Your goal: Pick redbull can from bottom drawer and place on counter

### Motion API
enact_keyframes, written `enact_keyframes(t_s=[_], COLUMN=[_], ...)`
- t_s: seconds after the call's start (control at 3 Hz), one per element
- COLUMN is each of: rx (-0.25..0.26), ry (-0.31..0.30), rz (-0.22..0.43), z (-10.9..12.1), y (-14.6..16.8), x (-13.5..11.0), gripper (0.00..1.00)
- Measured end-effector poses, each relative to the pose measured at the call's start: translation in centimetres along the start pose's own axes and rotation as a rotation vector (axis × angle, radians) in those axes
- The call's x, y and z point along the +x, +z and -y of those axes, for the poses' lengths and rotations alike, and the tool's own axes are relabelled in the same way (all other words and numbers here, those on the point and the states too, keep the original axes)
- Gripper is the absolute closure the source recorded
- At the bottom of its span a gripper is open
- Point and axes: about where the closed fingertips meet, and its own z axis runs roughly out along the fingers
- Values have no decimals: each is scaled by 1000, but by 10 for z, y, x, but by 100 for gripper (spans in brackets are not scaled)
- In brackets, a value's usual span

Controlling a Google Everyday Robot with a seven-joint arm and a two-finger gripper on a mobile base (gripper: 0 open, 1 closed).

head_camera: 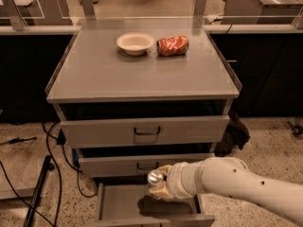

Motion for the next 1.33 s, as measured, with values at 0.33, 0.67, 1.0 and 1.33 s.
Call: enact_keyframes(t_s=[0.33, 0.67, 1.0, 1.33], rx=[1, 3, -13, -28], ry=[1, 9, 46, 50], rz=[3, 40, 93, 174], z=[4, 18, 35, 39], y=[-7, -36, -73, -124], x=[-8, -30, -60, -113], gripper=[100, 100, 100, 100])
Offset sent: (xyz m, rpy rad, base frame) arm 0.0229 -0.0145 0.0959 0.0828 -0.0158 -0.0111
